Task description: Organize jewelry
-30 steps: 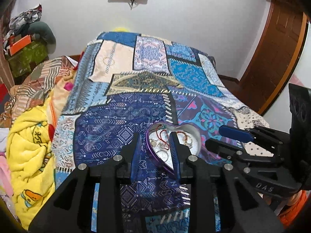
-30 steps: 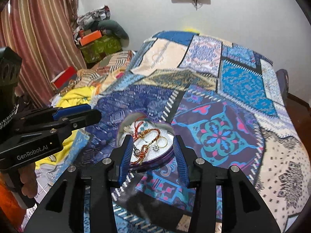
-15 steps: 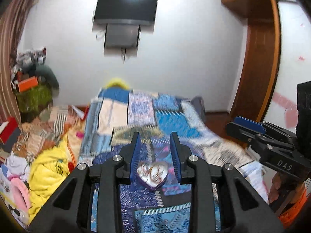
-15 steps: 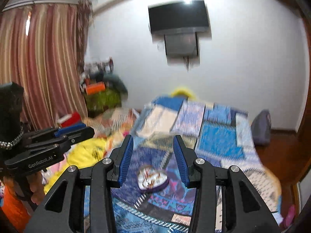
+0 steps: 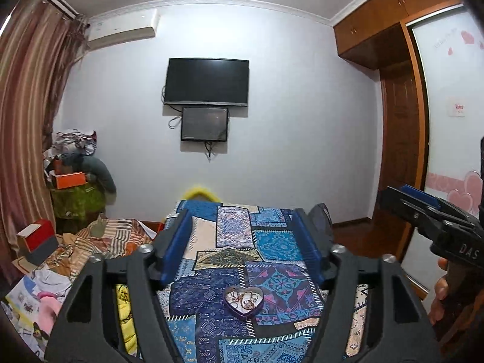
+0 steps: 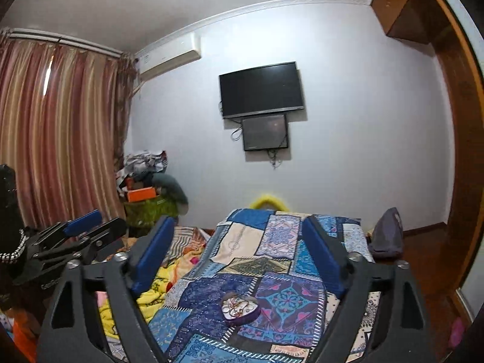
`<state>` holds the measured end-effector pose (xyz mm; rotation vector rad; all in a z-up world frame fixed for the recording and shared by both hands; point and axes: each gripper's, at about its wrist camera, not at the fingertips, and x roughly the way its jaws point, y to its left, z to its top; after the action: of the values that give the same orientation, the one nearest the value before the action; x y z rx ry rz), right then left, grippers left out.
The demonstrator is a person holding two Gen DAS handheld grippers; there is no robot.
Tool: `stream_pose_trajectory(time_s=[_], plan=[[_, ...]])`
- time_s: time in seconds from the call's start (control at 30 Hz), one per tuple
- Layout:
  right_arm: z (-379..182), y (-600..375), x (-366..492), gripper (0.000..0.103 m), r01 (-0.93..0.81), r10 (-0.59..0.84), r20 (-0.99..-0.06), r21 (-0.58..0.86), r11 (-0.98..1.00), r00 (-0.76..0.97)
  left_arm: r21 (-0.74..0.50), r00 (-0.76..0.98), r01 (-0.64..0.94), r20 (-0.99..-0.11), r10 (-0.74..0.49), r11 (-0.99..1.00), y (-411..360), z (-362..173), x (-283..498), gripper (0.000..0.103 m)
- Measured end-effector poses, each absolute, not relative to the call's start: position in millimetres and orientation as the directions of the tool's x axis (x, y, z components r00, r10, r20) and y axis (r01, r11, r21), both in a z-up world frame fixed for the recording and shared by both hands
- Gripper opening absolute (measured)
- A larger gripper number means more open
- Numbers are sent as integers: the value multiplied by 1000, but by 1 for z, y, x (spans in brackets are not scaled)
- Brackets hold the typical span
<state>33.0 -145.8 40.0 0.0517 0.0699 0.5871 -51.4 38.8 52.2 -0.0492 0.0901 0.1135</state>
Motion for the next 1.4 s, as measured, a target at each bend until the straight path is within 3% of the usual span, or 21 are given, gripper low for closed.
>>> stream_pose_trajectory(time_s=[0.07,0.17,1.4], plan=[[40,-146,31,95,-539,542,-50,68,840,839,-48,989,-123,-92,118,991,40,50,-54,94],[38,-146,32,103,-530,534,-43,88,844,844,-62,986,-145,-90,140,987,43,47,-55,101],[26,-153,21,103,-530,534,-106,66,846,839,-56,978,-175,-122,167,983,42,32,-46,103]])
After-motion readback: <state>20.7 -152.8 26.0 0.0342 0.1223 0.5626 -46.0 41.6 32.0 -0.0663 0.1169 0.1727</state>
